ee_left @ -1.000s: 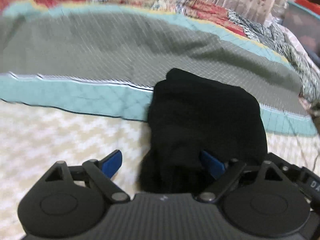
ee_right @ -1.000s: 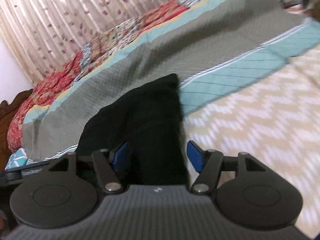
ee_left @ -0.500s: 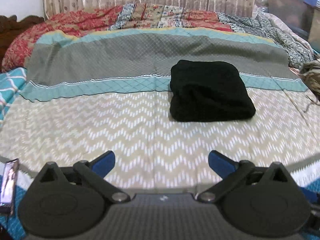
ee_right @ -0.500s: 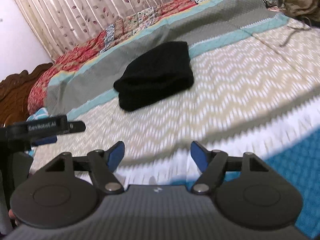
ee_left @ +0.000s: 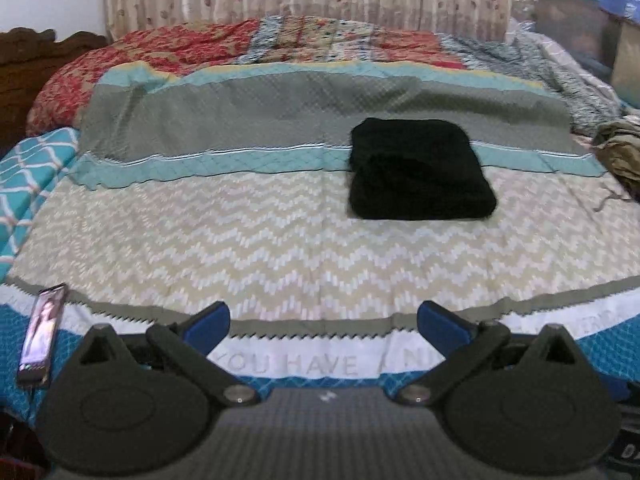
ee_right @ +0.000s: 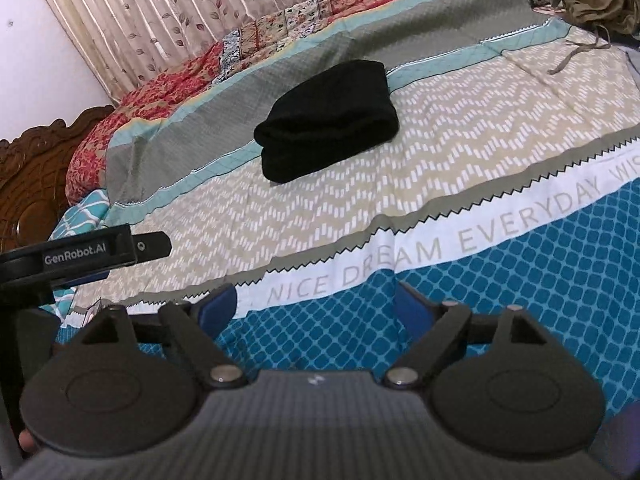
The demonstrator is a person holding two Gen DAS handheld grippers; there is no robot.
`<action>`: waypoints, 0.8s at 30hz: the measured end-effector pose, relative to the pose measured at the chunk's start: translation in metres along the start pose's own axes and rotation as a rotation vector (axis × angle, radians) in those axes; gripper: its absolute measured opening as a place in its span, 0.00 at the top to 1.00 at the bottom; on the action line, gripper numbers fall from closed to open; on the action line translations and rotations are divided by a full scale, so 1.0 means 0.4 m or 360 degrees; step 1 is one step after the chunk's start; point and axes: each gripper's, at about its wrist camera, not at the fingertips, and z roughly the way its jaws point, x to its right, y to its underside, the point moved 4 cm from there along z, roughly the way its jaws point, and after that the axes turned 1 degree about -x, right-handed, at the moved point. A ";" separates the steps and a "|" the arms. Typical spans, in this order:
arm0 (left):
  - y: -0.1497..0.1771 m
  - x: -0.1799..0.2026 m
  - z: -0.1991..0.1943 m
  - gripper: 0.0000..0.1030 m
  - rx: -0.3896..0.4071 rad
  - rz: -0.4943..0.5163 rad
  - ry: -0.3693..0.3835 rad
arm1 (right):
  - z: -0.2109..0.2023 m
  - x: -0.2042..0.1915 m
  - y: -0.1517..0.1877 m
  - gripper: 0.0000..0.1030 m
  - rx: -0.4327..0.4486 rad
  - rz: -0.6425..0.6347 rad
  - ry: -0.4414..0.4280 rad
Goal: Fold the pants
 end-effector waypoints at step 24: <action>0.034 0.011 0.012 0.00 -0.0080 0.0076 -0.0032 | -0.004 0.016 0.004 0.13 0.0024 0.0054 0.0050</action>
